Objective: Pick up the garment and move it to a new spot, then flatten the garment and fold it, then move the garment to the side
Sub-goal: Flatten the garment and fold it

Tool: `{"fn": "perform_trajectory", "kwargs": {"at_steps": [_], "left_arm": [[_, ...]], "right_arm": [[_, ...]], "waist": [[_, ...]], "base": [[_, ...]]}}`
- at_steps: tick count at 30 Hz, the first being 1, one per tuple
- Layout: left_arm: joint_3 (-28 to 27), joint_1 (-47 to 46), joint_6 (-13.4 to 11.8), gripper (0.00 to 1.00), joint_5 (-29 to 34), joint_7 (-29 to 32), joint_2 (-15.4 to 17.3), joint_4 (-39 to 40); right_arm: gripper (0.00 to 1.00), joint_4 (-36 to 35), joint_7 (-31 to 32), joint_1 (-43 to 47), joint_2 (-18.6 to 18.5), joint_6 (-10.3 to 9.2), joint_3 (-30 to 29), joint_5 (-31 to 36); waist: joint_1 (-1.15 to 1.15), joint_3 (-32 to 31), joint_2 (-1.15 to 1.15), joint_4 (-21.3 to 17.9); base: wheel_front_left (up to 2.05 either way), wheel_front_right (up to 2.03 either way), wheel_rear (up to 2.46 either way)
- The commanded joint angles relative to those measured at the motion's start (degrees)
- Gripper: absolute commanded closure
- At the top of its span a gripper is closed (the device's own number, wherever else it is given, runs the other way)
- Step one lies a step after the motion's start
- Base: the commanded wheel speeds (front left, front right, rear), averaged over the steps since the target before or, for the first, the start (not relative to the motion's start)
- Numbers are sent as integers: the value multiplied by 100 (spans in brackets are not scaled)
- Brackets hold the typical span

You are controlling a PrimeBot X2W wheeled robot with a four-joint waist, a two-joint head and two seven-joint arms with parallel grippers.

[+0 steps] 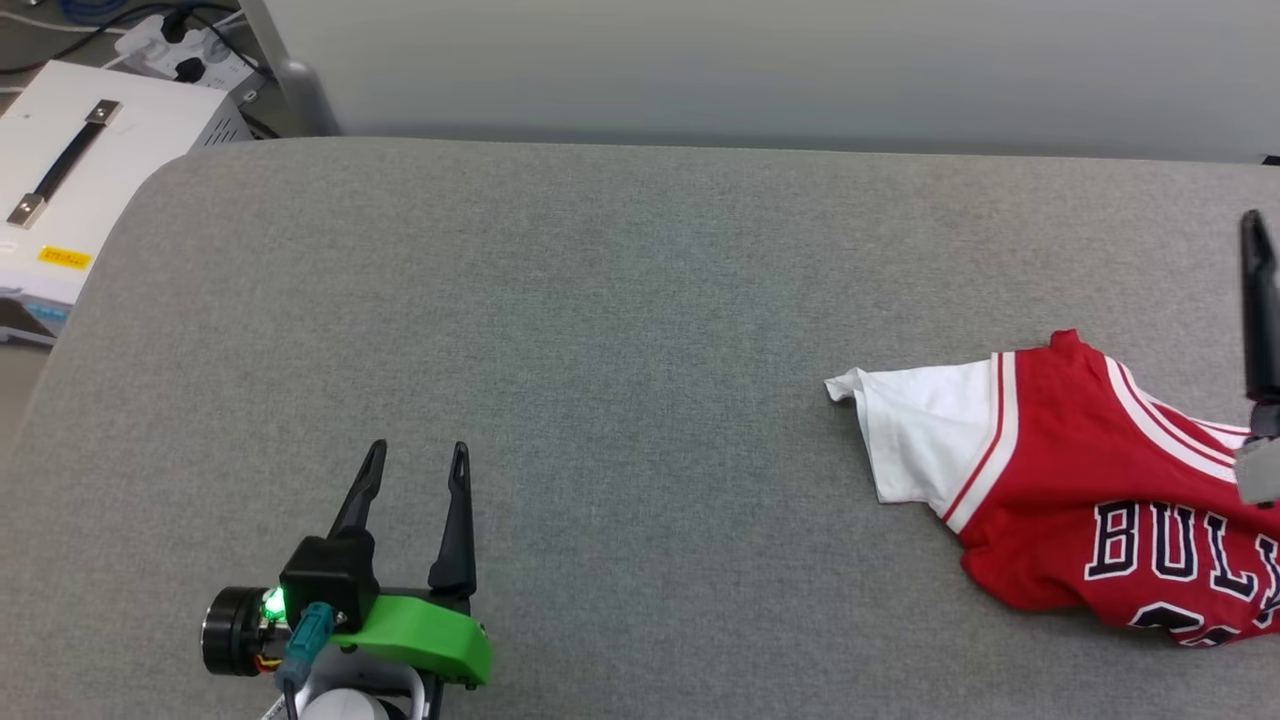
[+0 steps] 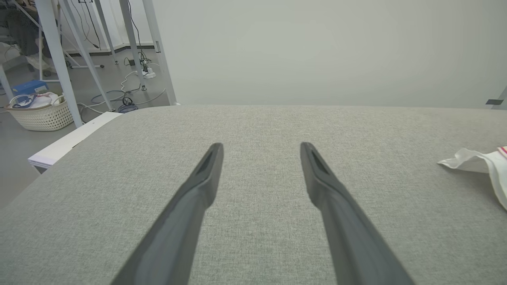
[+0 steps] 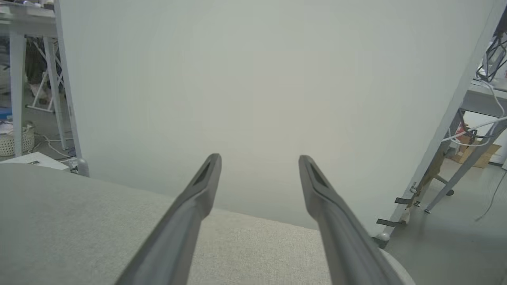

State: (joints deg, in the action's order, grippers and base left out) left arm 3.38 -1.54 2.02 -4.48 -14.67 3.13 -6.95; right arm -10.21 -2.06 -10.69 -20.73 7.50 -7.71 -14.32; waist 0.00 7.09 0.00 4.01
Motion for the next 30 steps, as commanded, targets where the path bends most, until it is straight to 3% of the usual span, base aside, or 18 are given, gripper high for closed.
{"fn": "perform_trajectory", "kwargs": {"at_steps": [1,4,5,7,13,21,30], "left_arm": [[12,-27,-29,0,45,-33,-24,23],[56,-66,-63,0,22,-33,-24,52],[78,-99,-90,0,-7,-33,-24,89],[99,-136,-96,0,-24,-33,-24,113],[194,-282,-142,0,-106,-33,-24,162],[376,-503,-253,0,-252,-33,-24,207],[606,-774,-385,0,-427,-33,-25,213]], "right_arm": [[0,-15,210,-128,-219,-1,236,-112],[0,44,948,-248,-709,-1,996,-351],[0,116,1608,-419,-1100,-1,1564,-744],[0,224,2076,-583,-1437,-1,2019,-1028],[0,490,3137,-1208,-2058,-1,3236,-1780],[0,1060,3929,-2379,-2160,-1,4799,-2371],[0,2635,3847,-3097,-1884,-1,6355,-2661]], "waist": [[0,67,0,92],[0,117,0,193],[0,191,0,261],[0,254,0,309],[0,512,0,468],[0,945,0,679],[0,1325,0,901]], "base": [[0,0,0],[0,0,0],[0,0,0],[0,0,0],[0,0,0],[0,0,0],[0,0,0]]}}
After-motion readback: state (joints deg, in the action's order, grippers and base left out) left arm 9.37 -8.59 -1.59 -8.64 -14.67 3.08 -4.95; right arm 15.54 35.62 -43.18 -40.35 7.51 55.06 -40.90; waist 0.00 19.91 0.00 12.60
